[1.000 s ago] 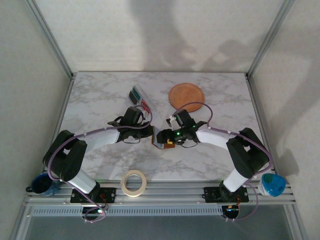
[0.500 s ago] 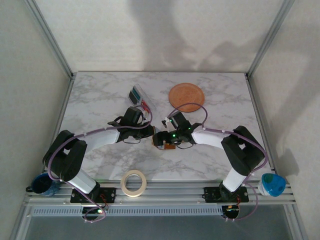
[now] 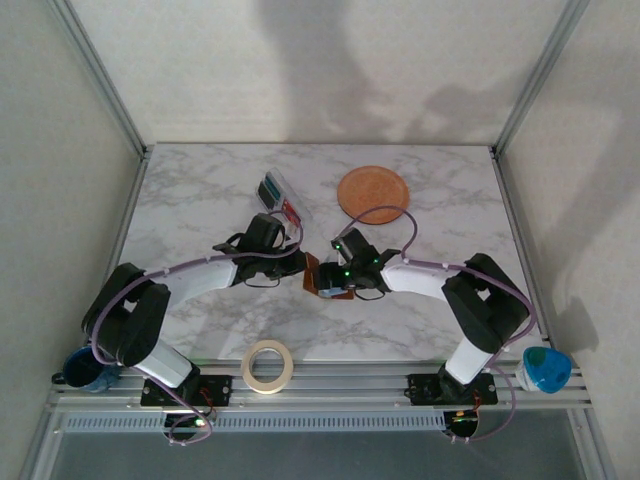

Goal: Put the credit cards into the card holder

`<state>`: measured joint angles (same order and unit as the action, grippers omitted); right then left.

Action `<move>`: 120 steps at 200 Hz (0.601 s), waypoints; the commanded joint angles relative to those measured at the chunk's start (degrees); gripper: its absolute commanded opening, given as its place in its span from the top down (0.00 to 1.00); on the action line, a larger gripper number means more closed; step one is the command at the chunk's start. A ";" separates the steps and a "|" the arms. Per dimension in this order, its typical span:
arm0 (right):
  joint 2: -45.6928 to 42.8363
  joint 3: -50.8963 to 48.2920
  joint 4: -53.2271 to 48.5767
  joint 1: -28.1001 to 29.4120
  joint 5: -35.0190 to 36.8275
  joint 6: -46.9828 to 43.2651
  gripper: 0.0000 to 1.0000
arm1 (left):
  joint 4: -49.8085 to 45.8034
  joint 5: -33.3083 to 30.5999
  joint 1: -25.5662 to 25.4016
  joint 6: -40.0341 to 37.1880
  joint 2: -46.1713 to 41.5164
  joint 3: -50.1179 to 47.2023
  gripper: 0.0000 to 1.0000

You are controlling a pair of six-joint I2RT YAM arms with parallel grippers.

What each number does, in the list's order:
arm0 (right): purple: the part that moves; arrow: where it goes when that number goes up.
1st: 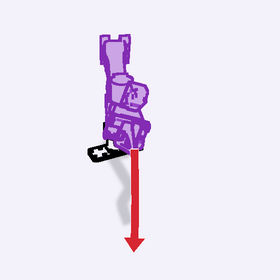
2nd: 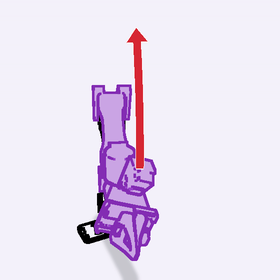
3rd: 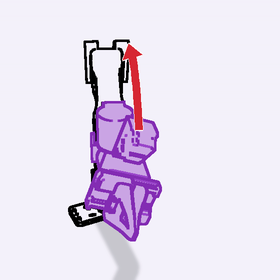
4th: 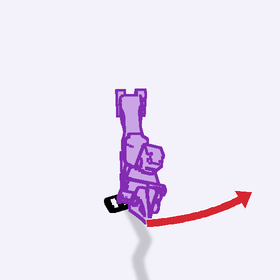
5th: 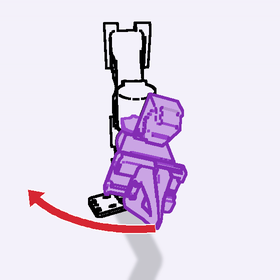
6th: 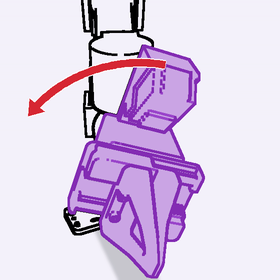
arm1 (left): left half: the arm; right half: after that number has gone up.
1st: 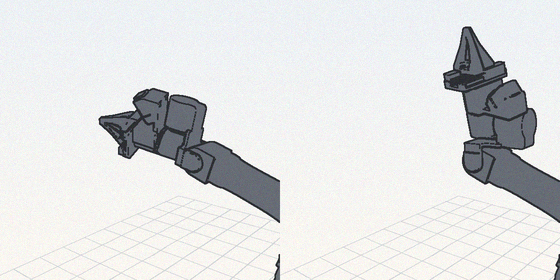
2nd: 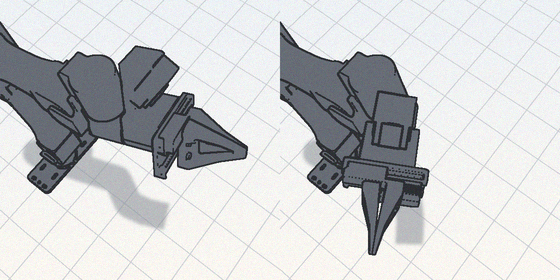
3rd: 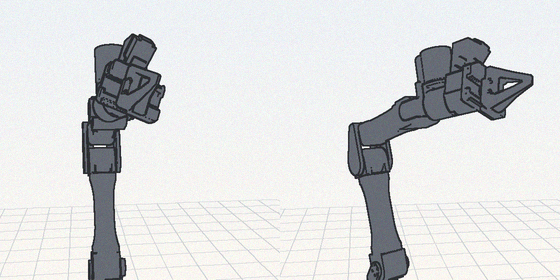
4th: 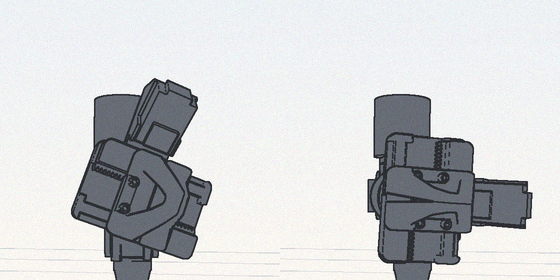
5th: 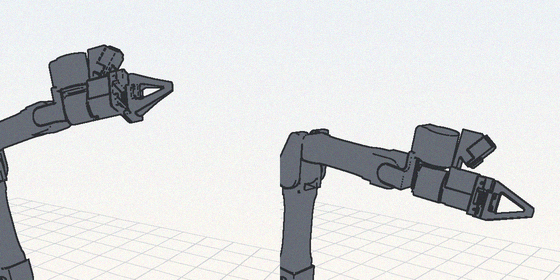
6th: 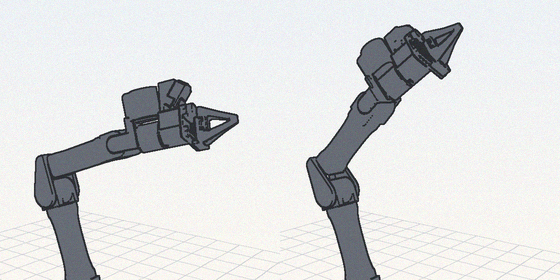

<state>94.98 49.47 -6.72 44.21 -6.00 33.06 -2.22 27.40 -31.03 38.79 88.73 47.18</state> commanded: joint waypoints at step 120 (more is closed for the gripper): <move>-6.54 9.10 -15.25 -1.15 -11.43 -0.88 0.37 | -3.15 -2.39 1.32 -3.36 -0.32 -0.46 0.71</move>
<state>88.62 55.35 -23.20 43.11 -6.57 32.34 -4.16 26.87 -30.26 36.60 88.16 47.00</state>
